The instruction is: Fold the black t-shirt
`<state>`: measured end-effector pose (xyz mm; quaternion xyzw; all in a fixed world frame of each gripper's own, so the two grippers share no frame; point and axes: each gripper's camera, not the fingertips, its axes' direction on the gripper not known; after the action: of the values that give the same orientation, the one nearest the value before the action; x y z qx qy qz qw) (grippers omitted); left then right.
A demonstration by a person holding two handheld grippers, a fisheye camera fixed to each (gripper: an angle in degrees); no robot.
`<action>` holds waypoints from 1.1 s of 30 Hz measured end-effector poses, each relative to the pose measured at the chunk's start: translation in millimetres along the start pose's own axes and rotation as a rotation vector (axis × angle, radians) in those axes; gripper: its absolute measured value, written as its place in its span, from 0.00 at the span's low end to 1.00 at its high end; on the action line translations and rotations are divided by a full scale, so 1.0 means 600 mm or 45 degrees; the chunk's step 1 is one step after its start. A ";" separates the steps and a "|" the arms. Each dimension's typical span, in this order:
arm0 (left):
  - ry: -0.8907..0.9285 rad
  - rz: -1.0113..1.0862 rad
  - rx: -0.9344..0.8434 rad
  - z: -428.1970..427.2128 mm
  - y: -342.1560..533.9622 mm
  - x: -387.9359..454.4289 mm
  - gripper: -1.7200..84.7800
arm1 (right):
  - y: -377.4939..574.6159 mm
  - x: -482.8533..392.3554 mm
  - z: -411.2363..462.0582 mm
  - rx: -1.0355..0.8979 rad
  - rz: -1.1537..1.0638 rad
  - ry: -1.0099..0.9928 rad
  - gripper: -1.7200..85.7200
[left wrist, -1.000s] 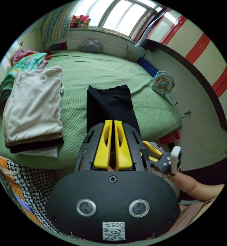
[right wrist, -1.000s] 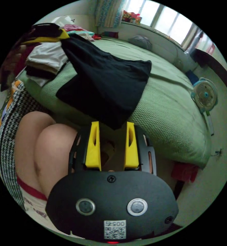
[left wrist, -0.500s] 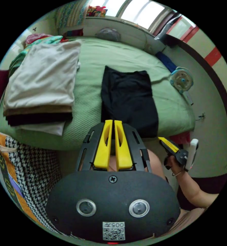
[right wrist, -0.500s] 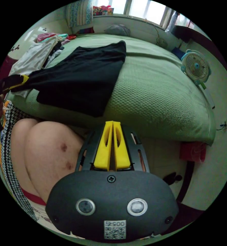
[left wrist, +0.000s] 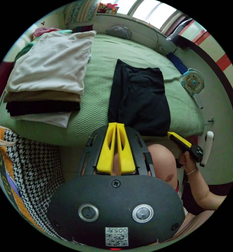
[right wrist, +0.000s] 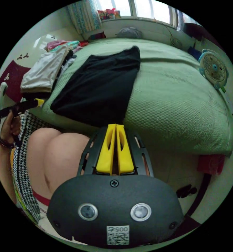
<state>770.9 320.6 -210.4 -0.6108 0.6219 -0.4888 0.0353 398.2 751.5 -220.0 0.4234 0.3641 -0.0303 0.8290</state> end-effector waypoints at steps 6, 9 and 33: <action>-0.016 0.081 0.002 0.021 -0.021 0.029 0.01 | 0.001 0.029 0.003 -0.083 -0.046 0.096 0.02; -0.033 0.103 0.025 0.028 -0.029 0.041 0.02 | -0.023 0.050 -0.061 0.080 -0.059 0.034 0.05; -0.048 0.005 -0.070 0.200 -0.108 0.156 0.19 | -0.499 0.236 0.009 0.070 0.052 -0.031 0.14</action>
<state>871.2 193.1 -178.6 -0.6194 0.6355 -0.4599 0.0313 397.8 592.5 -510.9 0.4529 0.3442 -0.0286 0.8219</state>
